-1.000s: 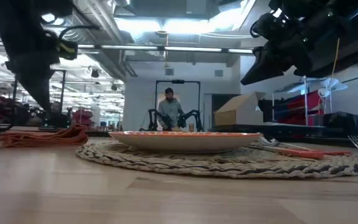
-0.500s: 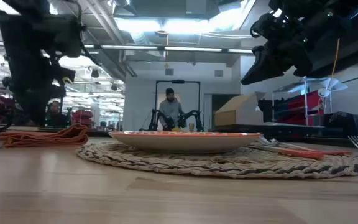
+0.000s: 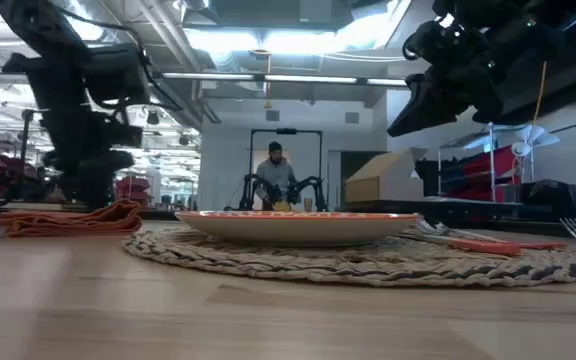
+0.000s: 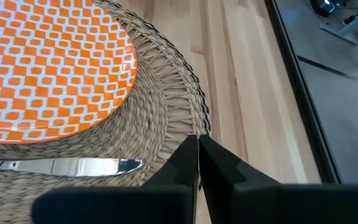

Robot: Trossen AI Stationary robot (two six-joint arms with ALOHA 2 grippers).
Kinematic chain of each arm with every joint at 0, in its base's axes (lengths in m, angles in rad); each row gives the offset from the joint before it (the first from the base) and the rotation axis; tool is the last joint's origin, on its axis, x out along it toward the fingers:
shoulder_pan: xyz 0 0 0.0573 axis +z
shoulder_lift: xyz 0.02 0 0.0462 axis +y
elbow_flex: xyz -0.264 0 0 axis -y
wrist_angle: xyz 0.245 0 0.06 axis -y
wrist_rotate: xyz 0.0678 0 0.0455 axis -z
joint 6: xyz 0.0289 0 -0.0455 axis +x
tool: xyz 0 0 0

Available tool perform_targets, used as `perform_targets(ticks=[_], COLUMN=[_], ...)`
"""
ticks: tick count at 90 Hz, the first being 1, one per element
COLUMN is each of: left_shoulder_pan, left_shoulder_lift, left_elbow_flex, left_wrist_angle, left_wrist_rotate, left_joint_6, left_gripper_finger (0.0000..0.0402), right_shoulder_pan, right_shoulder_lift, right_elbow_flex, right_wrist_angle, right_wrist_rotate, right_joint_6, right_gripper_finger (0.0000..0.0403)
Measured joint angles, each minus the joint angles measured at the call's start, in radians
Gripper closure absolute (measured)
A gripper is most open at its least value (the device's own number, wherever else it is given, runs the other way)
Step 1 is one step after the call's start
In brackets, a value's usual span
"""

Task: Set table place
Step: Move the orange table napkin beside the brown woven placemat

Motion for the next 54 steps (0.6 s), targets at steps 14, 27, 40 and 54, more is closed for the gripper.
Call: perform_targets(ticks=[14,27,40,54], left_shoulder_pan=[0.035,0.0,-0.086,-0.203], left_shoulder_lift=[0.034,0.114,0.179,0.187], left_elbow_flex=[0.0,0.0,0.006,0.026], left_wrist_angle=[0.115,0.172,0.197,0.196], left_wrist_rotate=[0.082,0.144,0.113,0.126], left_joint_6=[0.069,0.084,0.049,-0.031], left_gripper_finger=[0.0402,0.0402,0.0401,0.0401], right_shoulder_pan=[0.0,0.0,0.0,0.0], right_shoulder_lift=[0.0,0.0,0.0,0.0], right_elbow_flex=[0.0,0.0,0.0,0.0], right_wrist_angle=[0.001,0.001,0.0,-0.001], right_wrist_rotate=[0.0,0.0,-0.001,-0.007], right_joint_6=[0.0,0.0,0.0,0.0], right_gripper_finger=[0.0403,0.0403,0.0403,0.0403])
